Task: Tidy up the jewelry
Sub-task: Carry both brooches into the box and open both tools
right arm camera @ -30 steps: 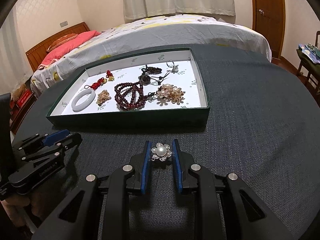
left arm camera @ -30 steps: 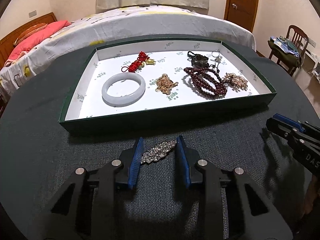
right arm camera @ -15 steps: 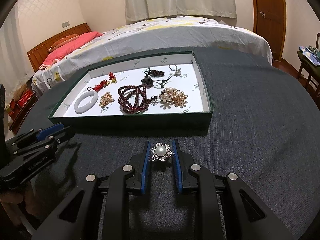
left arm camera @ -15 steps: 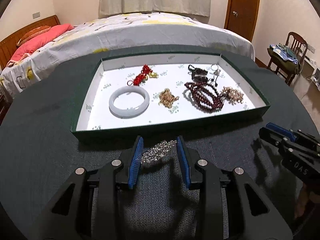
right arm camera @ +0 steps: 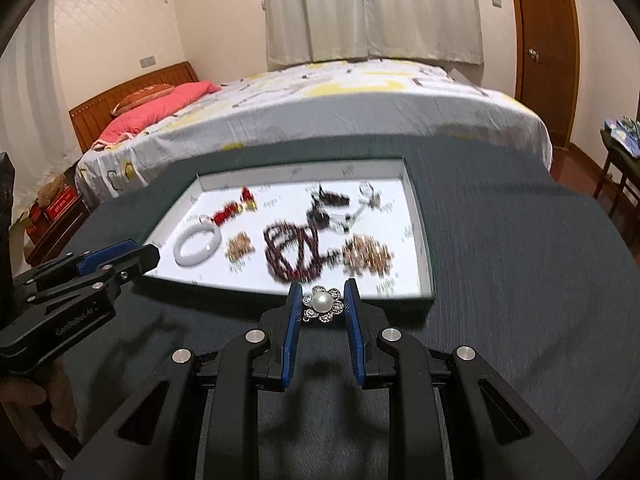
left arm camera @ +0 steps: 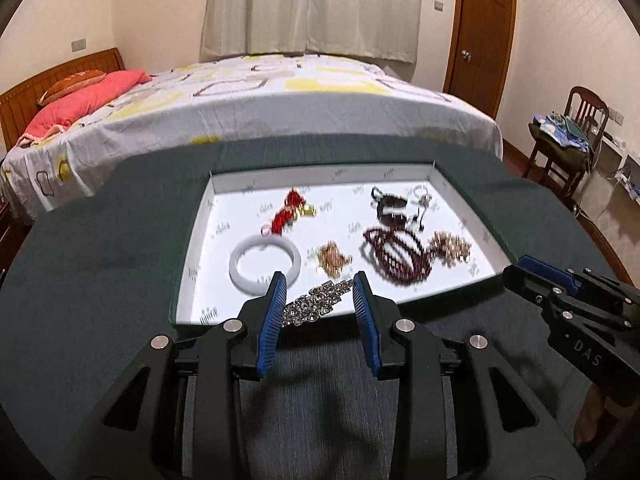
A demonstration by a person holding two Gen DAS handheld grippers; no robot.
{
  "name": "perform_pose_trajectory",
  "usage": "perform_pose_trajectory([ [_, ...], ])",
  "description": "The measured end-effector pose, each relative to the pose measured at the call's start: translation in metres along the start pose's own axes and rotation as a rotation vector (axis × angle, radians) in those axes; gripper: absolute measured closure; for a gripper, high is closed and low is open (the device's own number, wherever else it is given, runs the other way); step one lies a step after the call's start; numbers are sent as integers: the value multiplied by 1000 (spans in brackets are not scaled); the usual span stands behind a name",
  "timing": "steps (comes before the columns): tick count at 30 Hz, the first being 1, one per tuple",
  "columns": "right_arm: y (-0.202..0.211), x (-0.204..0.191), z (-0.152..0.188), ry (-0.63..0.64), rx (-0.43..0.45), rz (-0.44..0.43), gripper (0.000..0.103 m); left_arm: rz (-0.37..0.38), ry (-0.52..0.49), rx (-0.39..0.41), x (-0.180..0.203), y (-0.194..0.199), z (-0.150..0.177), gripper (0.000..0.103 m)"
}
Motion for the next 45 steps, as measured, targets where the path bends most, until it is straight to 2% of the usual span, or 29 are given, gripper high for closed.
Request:
perform_pose_trajectory([
  [16,17,7,-96,65,185,36,81,38,37,169,11,9,-85,69],
  [27,-5,19,-138,78,247,52,81,62,74,239,21,-14,-129,69],
  [32,-37,28,-122,60,193,57,81,42,75,181,19,-46,-120,69],
  [39,-90,35,-80,38,60,53,81,-8,71,55,9,-99,-90,69],
  [45,-117,35,-58,47,-34,43,81,-35,63,-13,3,-124,-77,69],
])
Point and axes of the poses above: each gripper's, at about its wrist camera, not at the fingertips, and y roughly against the way its jaws point, x to its right, z to its underside, the point moved 9 cm from there along -y, roughly the way its jaws point, and after that the axes turned 12 degrees about y, right-handed, at the moved point
